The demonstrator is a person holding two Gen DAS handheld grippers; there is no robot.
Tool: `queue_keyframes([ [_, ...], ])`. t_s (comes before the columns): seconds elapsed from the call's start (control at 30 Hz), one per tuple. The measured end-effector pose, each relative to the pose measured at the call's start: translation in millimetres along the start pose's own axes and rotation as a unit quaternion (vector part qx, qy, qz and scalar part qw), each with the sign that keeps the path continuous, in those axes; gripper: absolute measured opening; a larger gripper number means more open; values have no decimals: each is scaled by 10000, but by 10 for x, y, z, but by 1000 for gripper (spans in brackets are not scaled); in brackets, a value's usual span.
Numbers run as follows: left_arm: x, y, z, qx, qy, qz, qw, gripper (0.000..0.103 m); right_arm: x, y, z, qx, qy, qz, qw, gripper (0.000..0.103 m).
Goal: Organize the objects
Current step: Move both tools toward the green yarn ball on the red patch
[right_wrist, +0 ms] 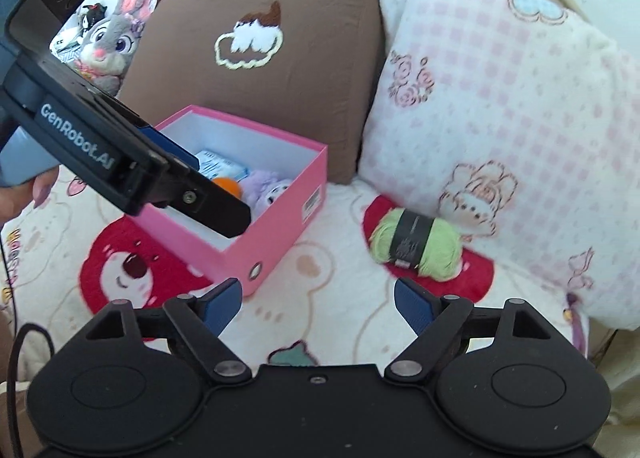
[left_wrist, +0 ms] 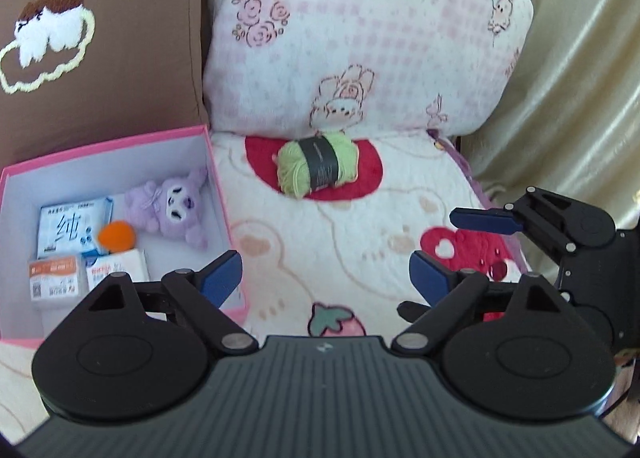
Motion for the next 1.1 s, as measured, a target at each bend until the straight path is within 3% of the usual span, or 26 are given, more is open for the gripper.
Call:
queue_keyframes([
  [0.27,406,-414,-20,-30,45,204,9998,93,284,-374,298,-327,-226,302,9988,86],
  [0.43,561,-646,-103,-235,325,332,9986,93,400,-572,483,-644,-269,376,9969,86],
  [0.63,690,-935,-196,-172,335,417,9984,92,482,-852,722,-807,-404,533,9945,87],
  [0.8,665,-1258,-275,-106,487,270,9984,91,342,-1127,962,-839,-901,809,9891,87],
  [1.1,568,-1711,-303,-157,482,281,9983,90,126,-1493,1209,-839,-937,914,9878,87],
])
Point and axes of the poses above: each gripper's, at about its wrist camera, not at the fingertips, and y roughly against the way its jaws point, z to its right, x to its top, the point moved 10 cm from there along -y, roughly the way its jaws point, and after that the axes turned 12 degrees about -y, right-handed, at the moved point
